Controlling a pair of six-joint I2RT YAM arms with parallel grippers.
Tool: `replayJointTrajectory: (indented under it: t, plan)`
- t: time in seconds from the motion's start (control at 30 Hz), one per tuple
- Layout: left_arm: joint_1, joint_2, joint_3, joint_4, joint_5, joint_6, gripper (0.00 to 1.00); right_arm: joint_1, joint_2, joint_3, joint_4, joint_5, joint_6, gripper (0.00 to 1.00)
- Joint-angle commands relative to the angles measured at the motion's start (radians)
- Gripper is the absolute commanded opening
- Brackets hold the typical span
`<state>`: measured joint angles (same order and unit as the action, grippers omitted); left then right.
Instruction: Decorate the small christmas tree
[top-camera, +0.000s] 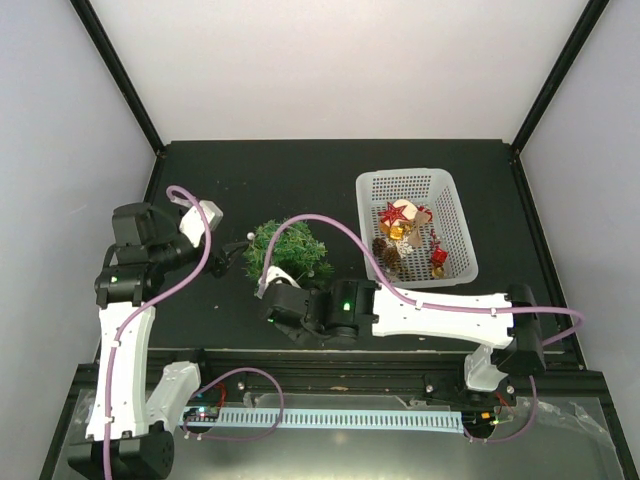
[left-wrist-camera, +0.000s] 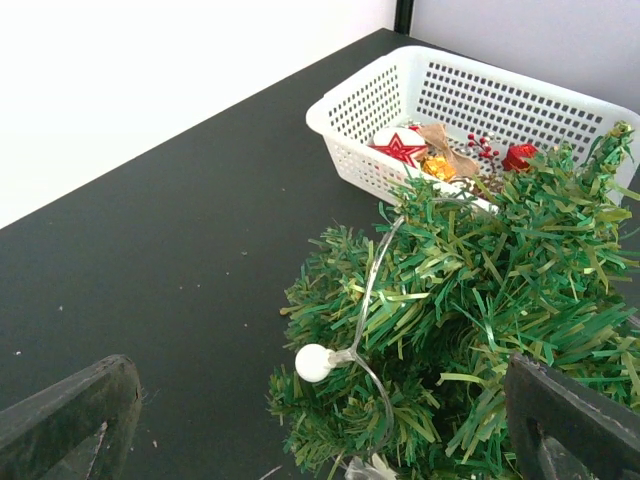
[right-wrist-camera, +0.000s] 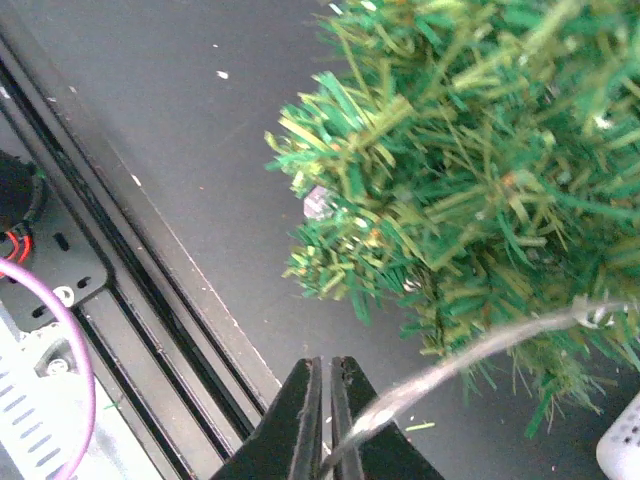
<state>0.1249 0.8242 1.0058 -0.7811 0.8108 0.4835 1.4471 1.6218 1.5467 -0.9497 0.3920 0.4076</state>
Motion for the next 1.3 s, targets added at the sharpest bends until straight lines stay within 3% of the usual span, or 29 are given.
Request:
replayJointTrajectory:
  t: [0.0, 0.4, 0.67, 0.77, 1.03, 1.27]
  plan:
    - [0.009, -0.017, 0.0, -0.03, -0.004, 0.009, 0.99, 0.007, 0.029, 0.067, 0.034, -0.065, -0.021, 0.1]
    - [0.015, -0.022, 0.026, -0.02, -0.042, -0.019, 0.99, 0.006, 0.166, 0.224, 0.037, -0.111, -0.064, 0.15]
    - [0.027, -0.031, 0.032, -0.012, -0.062, -0.04, 0.99, 0.006, 0.187, 0.287, -0.001, -0.111, -0.071, 0.39]
    - [0.031, -0.032, 0.029, -0.013, -0.065, -0.033, 0.99, 0.006, 0.182, 0.294, -0.013, -0.097, -0.074, 0.44]
    - [0.045, -0.05, 0.03, -0.087, -0.018, 0.073, 0.99, -0.003, 0.191, 0.338, -0.04, -0.041, -0.082, 0.44]
    - [0.069, -0.058, 0.048, -0.222, 0.063, 0.217, 0.99, -0.006, 0.055, 0.293, -0.008, 0.057, -0.066, 0.45]
